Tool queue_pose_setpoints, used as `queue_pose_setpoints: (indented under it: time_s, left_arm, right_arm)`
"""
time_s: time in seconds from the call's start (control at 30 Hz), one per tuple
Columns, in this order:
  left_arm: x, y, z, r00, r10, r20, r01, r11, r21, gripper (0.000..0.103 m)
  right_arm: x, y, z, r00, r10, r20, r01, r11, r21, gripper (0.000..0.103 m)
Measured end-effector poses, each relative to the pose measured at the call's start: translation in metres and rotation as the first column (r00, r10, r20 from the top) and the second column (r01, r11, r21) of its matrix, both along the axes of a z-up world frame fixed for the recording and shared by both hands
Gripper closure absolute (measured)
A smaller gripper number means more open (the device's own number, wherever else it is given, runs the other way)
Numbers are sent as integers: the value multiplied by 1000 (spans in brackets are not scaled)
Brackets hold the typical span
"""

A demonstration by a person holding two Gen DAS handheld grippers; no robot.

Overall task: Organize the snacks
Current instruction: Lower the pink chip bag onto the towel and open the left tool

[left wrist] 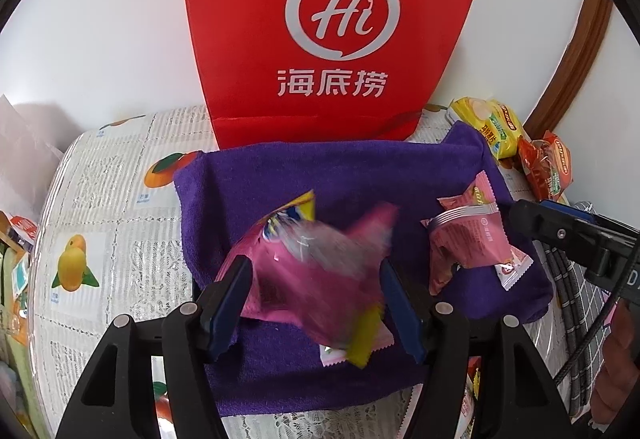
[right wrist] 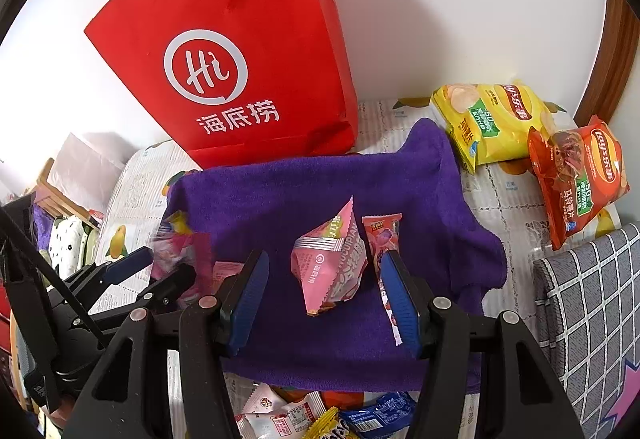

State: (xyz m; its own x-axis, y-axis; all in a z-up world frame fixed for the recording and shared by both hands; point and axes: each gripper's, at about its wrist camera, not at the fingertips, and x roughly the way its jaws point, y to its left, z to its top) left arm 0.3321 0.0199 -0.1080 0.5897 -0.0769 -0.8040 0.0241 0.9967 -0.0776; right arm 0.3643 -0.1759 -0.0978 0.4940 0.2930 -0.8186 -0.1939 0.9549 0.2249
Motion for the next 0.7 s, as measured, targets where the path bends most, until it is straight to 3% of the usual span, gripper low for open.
queue_pose_setpoints:
  time_s: [0.1,0.7]
  left_arm:
    - [-1,-2,2,1000,-8,14,8,1000,9,32]
    - [-3,11,11,999,23,33,-22,1000,-20,32]
  right_arm:
    - [-1,1,0,1000,5,1,-5,1000,0,45]
    - [-11,11,12,999,14,29,-13,1000,-3,45]
